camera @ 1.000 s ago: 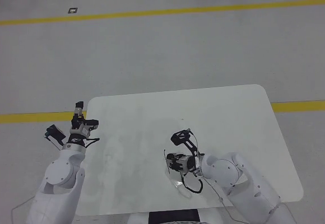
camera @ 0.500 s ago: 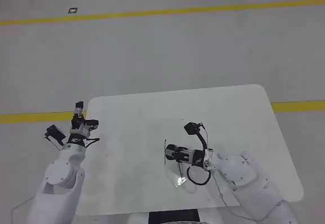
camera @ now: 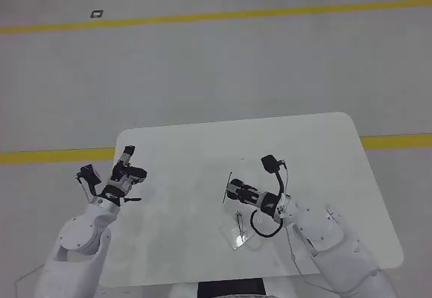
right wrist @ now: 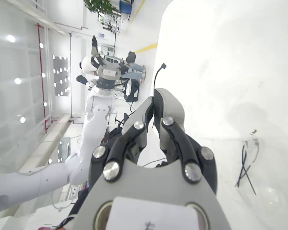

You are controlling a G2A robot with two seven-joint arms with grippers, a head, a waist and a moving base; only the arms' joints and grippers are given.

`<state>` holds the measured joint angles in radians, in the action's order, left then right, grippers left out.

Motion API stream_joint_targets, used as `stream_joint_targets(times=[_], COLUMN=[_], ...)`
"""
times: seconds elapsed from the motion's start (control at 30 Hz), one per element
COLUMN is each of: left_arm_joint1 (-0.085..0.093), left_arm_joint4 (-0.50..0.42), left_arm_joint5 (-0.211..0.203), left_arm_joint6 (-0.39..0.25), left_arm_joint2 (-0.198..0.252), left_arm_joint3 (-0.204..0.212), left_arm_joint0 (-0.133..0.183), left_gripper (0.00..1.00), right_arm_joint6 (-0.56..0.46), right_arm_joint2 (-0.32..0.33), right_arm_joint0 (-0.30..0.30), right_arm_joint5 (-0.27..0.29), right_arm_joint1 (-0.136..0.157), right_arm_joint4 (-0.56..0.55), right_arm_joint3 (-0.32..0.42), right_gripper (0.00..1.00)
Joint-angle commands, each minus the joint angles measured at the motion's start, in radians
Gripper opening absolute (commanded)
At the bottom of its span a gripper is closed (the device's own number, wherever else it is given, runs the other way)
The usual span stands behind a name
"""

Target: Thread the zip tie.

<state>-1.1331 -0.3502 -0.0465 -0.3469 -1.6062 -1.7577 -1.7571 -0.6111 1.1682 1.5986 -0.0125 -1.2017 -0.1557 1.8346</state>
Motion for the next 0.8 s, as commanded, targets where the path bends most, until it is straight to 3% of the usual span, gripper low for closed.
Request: stream_joint_targets(times=[0.0,0.03,0.07,0.37,0.43,0.6,0.77], left_arm_joint1=[0.003,0.006,0.007,0.007,0.007,0.01,0.01], left_arm_joint4=[0.001,0.019,0.027,0.027,0.043,0.079,0.059], left_arm_joint5=[-0.009,-0.024,-0.029,-0.029,-0.025,-0.066,-0.081], left_arm_joint6=[-0.072,-0.121,-0.129,-0.129,-0.154,-0.268,-0.338], left_arm_joint2=[0.002,0.004,0.004,0.004,0.027,0.086,0.137], left_arm_joint3=[0.002,-0.001,-0.002,-0.002,0.0,0.016,0.037], left_arm_joint0=[-0.003,-0.006,-0.007,-0.007,-0.006,0.004,0.021], left_gripper=[1.0,1.0,1.0,1.0,1.0,1.0,1.0], right_arm_joint6=[-0.003,-0.003,-0.003,-0.003,0.009,0.082,0.173], right_arm_joint2=[0.004,0.005,0.005,0.005,0.001,-0.04,-0.078], right_arm_joint0=[0.002,0.002,0.002,0.002,0.003,-0.003,-0.012], right_arm_joint5=[-0.001,-0.001,-0.001,-0.001,-0.001,-0.015,-0.035], right_arm_joint1=[0.0,0.0,0.0,0.0,0.0,-0.009,-0.022], right_arm_joint4=[0.034,0.036,0.036,0.036,0.036,0.054,0.099], right_arm_joint3=[-0.006,-0.007,-0.007,-0.007,-0.009,-0.02,-0.034], right_gripper=[0.0,0.0,0.0,0.0,0.0,0.0,0.0])
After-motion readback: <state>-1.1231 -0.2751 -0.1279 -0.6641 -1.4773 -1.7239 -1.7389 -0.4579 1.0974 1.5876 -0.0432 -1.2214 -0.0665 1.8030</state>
